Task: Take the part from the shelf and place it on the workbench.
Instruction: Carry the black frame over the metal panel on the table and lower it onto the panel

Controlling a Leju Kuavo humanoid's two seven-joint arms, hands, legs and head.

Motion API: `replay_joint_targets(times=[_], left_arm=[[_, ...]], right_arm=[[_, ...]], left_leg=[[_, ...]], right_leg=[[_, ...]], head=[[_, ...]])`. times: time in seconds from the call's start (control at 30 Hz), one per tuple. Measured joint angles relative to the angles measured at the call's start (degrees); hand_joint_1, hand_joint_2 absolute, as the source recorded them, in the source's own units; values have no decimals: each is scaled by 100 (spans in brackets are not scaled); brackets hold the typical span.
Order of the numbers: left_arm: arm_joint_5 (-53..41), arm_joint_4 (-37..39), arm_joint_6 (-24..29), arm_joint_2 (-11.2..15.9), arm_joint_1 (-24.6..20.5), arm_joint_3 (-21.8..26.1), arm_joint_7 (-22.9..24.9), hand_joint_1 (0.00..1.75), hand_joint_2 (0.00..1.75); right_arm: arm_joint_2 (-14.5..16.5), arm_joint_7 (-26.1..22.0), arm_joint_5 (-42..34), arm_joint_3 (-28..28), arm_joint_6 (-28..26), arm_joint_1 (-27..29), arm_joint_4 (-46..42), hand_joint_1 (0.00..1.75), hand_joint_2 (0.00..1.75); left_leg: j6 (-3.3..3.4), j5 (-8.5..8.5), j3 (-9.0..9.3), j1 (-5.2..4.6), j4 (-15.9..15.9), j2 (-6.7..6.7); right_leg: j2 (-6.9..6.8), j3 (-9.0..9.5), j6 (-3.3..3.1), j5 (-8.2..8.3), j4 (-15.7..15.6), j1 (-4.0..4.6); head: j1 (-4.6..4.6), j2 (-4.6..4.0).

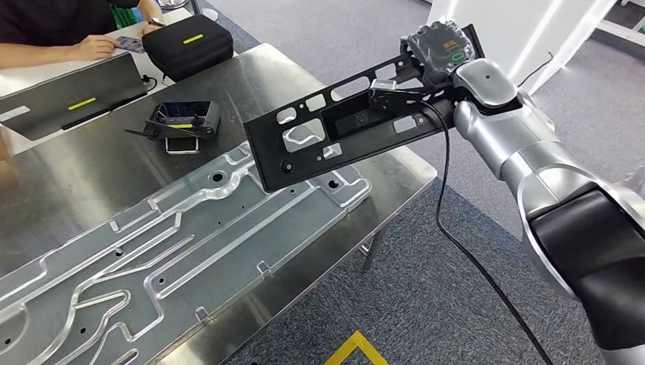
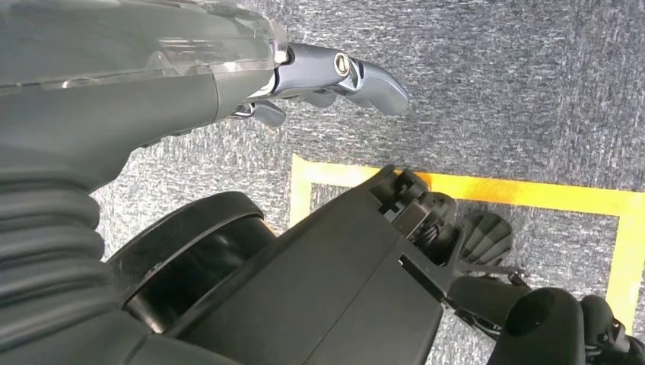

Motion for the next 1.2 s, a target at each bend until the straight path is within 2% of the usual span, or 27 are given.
replay_joint_targets(times=[0.07,0.17,0.2,0.23,0.3,0.33,0.37,0.4,0.43,0.47,0.5,0.53,0.57,0.63,0.67,0.7,0.77,0.83,0.87,0.9,0.93,0.97,1.0,1.07,1.1,1.17,1.2], left_arm=[[-6,0,4,4,-2,8,0,0,175],[-21,0,5,9,-11,18,-2,0,175],[-29,0,6,8,-15,22,-2,0,175],[-37,0,6,6,-17,27,-2,0,175],[-49,0,4,3,-20,38,1,0,175],[-53,0,3,2,-19,41,3,0,175],[-56,0,2,1,-14,43,5,0,175],[-59,0,2,0,-8,44,8,0,175],[-62,0,3,-1,-3,44,11,0,175],[-64,0,4,-1,-1,45,14,0,175],[-68,0,6,-1,-6,46,17,0,175],[-75,0,9,-1,-9,46,23,0,175],[-86,0,11,-1,-9,47,32,0,175],[-116,0,12,-1,6,48,57,0,175],[-131,0,11,0,19,48,69,0,175],[-144,0,10,1,28,49,80,0,175],[-168,0,8,3,24,49,102,0,175],[-189,0,8,4,8,49,123,0,175],[-198,0,8,5,6,49,131,0,175],[-203,0,9,5,7,49,134,0,175],[-210,0,10,6,8,49,137,0,175],[-214,0,11,7,6,49,138,0,175],[-218,0,14,9,-2,50,138,0,175],[-221,0,18,9,-24,51,139,0,175],[-221,0,19,8,-31,52,143,0,175],[-215,0,20,2,-24,56,155,0,175],[-210,0,21,-1,-18,60,162,0,175]], right_arm=[[0,26,45,0,0,1,27,175,175],[2,34,137,2,18,4,51,175,175],[-1,33,154,2,21,2,57,175,175],[-8,31,162,2,17,1,62,175,175],[-18,18,163,3,-5,23,71,175,175],[-25,11,163,4,-15,52,73,175,175],[-35,5,163,4,-21,85,77,175,175],[-48,2,163,4,-25,112,80,175,175],[-66,-2,163,4,-28,128,84,175,175],[-87,-7,161,3,-34,133,86,175,175],[-110,-13,156,3,-43,131,89,175,175],[-142,-20,151,2,-51,130,94,175,175],[-171,-26,146,1,-60,134,100,175,175],[-216,-45,147,0,-66,150,112,175,175],[-231,-52,149,-1,-66,155,114,175,175],[-250,-58,150,-3,-65,156,115,175,175],[-299,-63,149,-11,-68,156,114,175,175],[-354,-69,149,-15,-70,175,119,175,175],[-378,-72,152,-15,-71,192,121,175,175],[-396,-74,155,-15,-72,209,122,175,175],[-411,-77,158,-15,-73,222,122,175,175],[-426,-78,160,-16,-74,228,120,175,175],[-447,-79,161,-19,-74,229,119,175,175],[-509,-79,160,-25,-73,226,116,175,175],[-536,-81,159,-27,-72,228,116,175,175],[-562,-89,161,-31,-74,235,108,175,175],[-580,-93,163,-36,-78,237,103,175,175]], left_leg=[[25,-13,-4,-16,16,1],[121,30,67,-7,-82,-1],[144,65,119,17,-155,-4],[155,94,164,37,-212,-5],[162,106,196,45,-240,-16],[156,101,197,49,-234,-32],[144,92,198,59,-223,-59],[120,75,198,74,-200,-97],[83,48,196,94,-162,-142],[36,9,187,114,-106,-188],[-17,-33,159,123,-39,-233],[-64,-69,127,126,16,-276],[-103,-91,97,128,55,-313],[-172,-98,58,143,59,-387],[-203,-113,45,153,74,-373],[-232,-169,1,154,154,-302],[-266,-437,-233,149,651,-83],[-273,-746,-615,146,1406,30],[-261,-793,-748,143,1647,42],[-236,-733,-783,133,1684,49],[-193,-574,-707,113,1497,66],[-125,-348,-531,76,1122,127],[-41,-182,-333,22,720,266],[78,-13,-68,-70,179,474],[101,-21,-39,-95,108,498],[110,38,-23,-81,33,360],[121,77,2,-60,-25,293]], right_leg=[[-2,10,50,5,-22,-16],[-23,71,167,13,-91,-33],[-35,52,181,-58,-13,-25],[-44,-32,188,-194,195,-23],[-56,-377,204,-578,952,-43],[-57,-558,218,-720,1333,-59],[-58,-658,233,-760,1544,-81],[-58,-639,251,-690,1522,-108],[-52,-492,274,-527,1258,-138],[-13,-277,306,-362,857,-176],[50,-78,323,-257,506,-192],[92,55,309,-214,270,-200],[119,104,275,-236,179,-191],[50,90,150,-274,206,-155],[7,88,98,-279,206,-147],[-36,90,46,-283,203,-145],[-119,105,-28,-292,191,-129],[-207,119,-70,-314,192,-83],[-255,131,-87,-326,193,-57],[-303,148,-102,-338,194,-29],[-352,171,-113,-352,194,-2],[-403,203,-121,-369,193,24],[-457,237,-122,-387,189,48],[-567,281,-96,-409,179,73],[-630,290,-75,-412,174,75],[-722,310,-20,-421,165,67],[-654,304,9,-461,198,56]], head=[[-1,0],[-1,0],[-1,0],[-1,0],[0,0],[0,0],[0,0],[0,0],[0,0],[0,0],[0,0],[0,0],[-3,1],[-6,1],[-8,1],[-7,0],[-8,0],[-8,0],[-8,0],[-8,0],[-8,0],[-8,0],[-8,0],[-7,0],[-7,0],[-7,0],[-8,0]])
